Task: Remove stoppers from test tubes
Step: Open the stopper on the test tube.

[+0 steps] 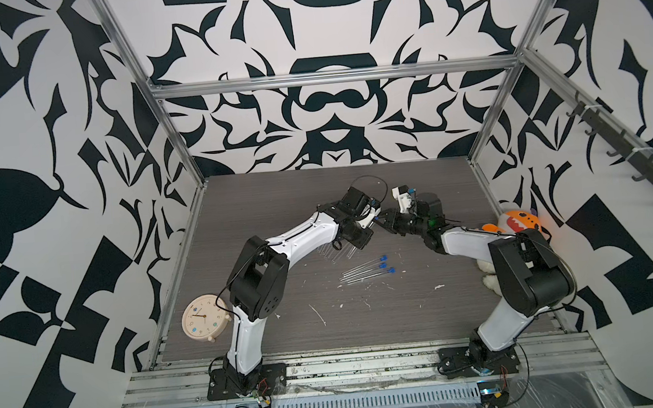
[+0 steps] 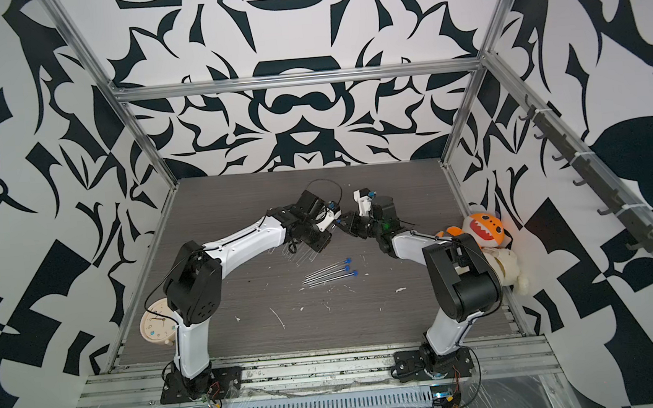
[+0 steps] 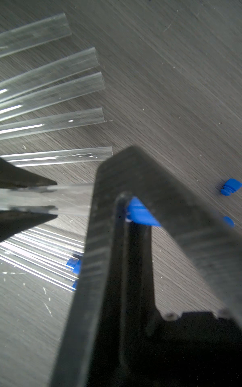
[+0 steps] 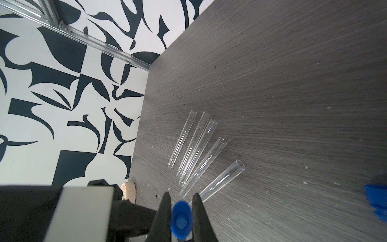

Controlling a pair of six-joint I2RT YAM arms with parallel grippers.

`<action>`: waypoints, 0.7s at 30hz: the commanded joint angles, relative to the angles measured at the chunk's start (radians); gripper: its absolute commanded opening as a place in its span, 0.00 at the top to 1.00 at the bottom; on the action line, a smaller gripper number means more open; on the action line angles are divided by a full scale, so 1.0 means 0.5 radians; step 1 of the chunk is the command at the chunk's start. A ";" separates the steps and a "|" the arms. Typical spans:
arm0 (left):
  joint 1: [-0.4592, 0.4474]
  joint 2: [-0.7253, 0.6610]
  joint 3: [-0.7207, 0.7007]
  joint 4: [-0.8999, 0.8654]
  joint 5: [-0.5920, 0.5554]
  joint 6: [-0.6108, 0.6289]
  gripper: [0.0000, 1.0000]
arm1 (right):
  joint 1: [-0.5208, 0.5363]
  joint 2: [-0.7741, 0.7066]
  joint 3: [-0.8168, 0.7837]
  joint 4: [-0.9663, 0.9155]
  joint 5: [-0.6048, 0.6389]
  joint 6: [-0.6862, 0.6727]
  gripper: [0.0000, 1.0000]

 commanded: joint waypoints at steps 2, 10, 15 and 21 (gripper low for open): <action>0.011 -0.057 -0.016 -0.274 0.001 0.011 1.00 | -0.066 -0.098 0.081 0.136 0.162 -0.063 0.95; 0.007 -0.040 -0.003 -0.286 0.007 0.011 1.00 | -0.066 -0.058 0.089 0.193 0.119 -0.018 0.84; 0.005 -0.036 0.016 -0.290 0.007 0.020 1.00 | -0.067 -0.034 0.098 0.209 0.112 -0.006 0.75; 0.005 -0.030 0.022 -0.285 0.011 0.027 1.00 | -0.066 -0.006 0.106 0.221 0.098 -0.002 0.83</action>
